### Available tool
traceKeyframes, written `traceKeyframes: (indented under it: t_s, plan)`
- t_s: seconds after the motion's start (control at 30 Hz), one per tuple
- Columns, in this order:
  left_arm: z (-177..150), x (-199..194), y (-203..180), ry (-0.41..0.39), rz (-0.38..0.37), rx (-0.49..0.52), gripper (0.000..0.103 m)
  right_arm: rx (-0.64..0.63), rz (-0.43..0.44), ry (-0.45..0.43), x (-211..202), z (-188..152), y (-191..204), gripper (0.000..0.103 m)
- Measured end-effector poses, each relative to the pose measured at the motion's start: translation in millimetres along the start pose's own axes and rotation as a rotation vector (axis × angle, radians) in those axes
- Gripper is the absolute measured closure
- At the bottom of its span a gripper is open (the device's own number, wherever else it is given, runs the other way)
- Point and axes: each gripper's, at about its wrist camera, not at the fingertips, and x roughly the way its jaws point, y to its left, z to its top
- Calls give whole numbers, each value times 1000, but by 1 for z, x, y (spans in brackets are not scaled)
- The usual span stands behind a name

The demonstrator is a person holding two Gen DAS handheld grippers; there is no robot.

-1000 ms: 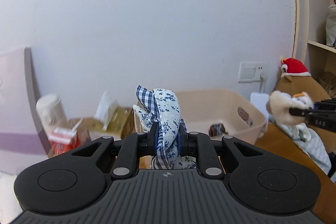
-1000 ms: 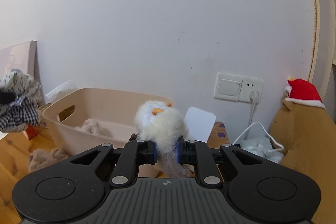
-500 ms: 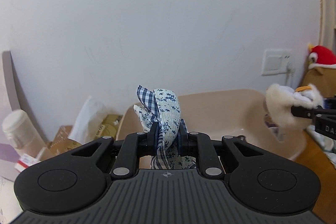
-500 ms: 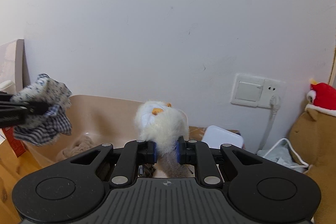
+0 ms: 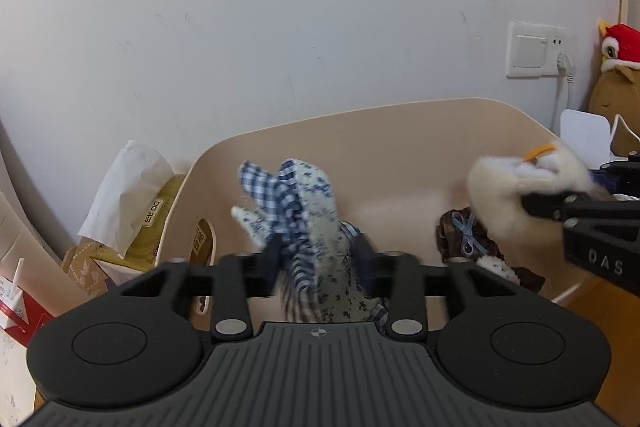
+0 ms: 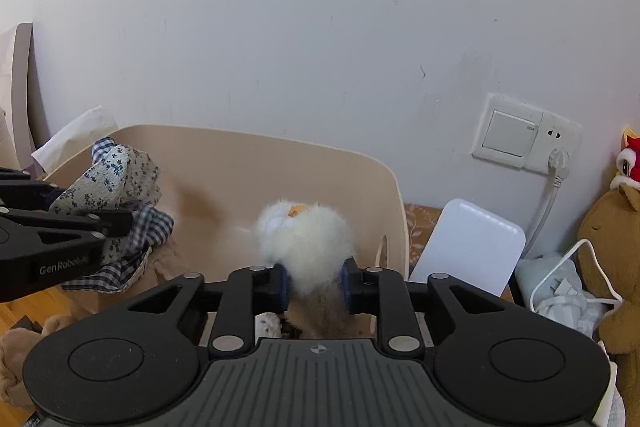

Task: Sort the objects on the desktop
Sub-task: 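Carry both held items into the beige bin and open both tools, then return both tools to the table items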

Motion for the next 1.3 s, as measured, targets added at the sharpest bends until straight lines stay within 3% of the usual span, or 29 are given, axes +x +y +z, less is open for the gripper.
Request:
traceKeyframes:
  t_s: [0.03, 0.13, 0.17, 0.23, 0.33, 0.57, 0.7, 0.87, 1.1, 1.3]
  plan:
    - [-1, -3, 0, -7, 2, 4, 41, -5, 5, 0, -2, -1, 2, 61]
    - [-3, -12, 2, -29, 14, 1, 28, -27, 4, -9, -15, -4, 3, 32]
    - [-4, -13, 4, -31, 15, -4, 27, -36, 2, -20, -20, -4, 5, 26]
    - [-4, -19, 6, -34, 6, -15, 26, -53, 3, -39, -29, -4, 8, 22]
    - [-5, -32, 10, -49, -5, -20, 23, -61, -5, -74, -45, -3, 9, 0]
    - [-13, -81, 15, -111, -35, 35, 21, -23, 20, -144, -91, -9, 6, 0]
    - [-24, -110, 23, -131, -56, 30, 19, 28, 86, -175, -118, -22, 5, 0]
    - [-52, -134, 38, -157, -75, 6, 19, 36, 82, -224, -143, -41, 5, 0]
    - [-103, -138, 57, -138, -69, -56, 19, 94, 99, -262, -171, -78, 1, 0]
    - [-130, -132, 54, -108, -56, -52, 19, 106, 99, -213, -171, -114, 8, 0]
